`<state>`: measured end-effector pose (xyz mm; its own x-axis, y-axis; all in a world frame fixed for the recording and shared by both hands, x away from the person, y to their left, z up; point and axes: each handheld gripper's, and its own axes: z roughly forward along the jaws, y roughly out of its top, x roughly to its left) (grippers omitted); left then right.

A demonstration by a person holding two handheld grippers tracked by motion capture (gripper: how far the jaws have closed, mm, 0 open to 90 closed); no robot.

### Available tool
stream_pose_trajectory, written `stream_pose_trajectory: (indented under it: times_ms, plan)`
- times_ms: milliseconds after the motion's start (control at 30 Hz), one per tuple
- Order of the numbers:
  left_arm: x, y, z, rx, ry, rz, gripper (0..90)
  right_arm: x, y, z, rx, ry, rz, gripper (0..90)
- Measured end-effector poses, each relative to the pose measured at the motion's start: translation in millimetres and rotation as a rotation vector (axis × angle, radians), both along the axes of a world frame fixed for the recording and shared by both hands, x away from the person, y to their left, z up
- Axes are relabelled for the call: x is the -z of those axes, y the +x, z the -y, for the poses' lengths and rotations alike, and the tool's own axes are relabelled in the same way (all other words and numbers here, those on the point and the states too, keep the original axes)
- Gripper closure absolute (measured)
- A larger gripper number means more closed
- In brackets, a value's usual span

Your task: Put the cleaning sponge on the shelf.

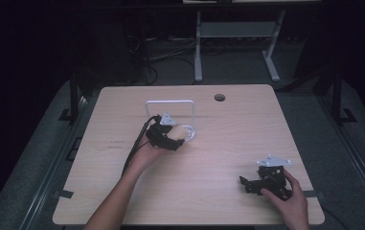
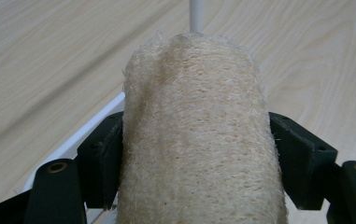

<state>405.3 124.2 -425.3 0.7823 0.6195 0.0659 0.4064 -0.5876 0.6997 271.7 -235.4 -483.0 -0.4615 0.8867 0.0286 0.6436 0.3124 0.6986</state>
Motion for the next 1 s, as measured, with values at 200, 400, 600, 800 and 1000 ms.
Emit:
stream_pose_trajectory:
  times_ms: [200, 400, 600, 800, 1000]
  plan:
    - [5.2, 11.5, 2.9, -0.012, 0.012, -0.008, 26.2, 0.0, 0.0, 0.0, 0.0, 0.0, 0.0, 0.7]
    - [8.9, 20.0, 5.2, -0.021, -0.002, -0.017, 26.2, 0.0, 0.0, 0.0, 0.0, 0.0, 0.0, 0.7]
    - [14.6, 27.2, 9.7, -0.013, 0.019, -0.025, 26.2, 0.0, 0.0, 0.0, 0.0, 0.0, 0.0, 0.7]
    - [17.3, 31.0, 13.0, -0.008, 0.037, -0.029, 26.2, 0.0, 0.0, 0.0, 0.0, 0.0, 0.0, 0.7]
    - [19.8, 34.1, 14.5, -0.012, 0.051, -0.039, 26.1, 0.0, 0.0, 0.0, 0.0, 0.001, 0.0, 0.7]
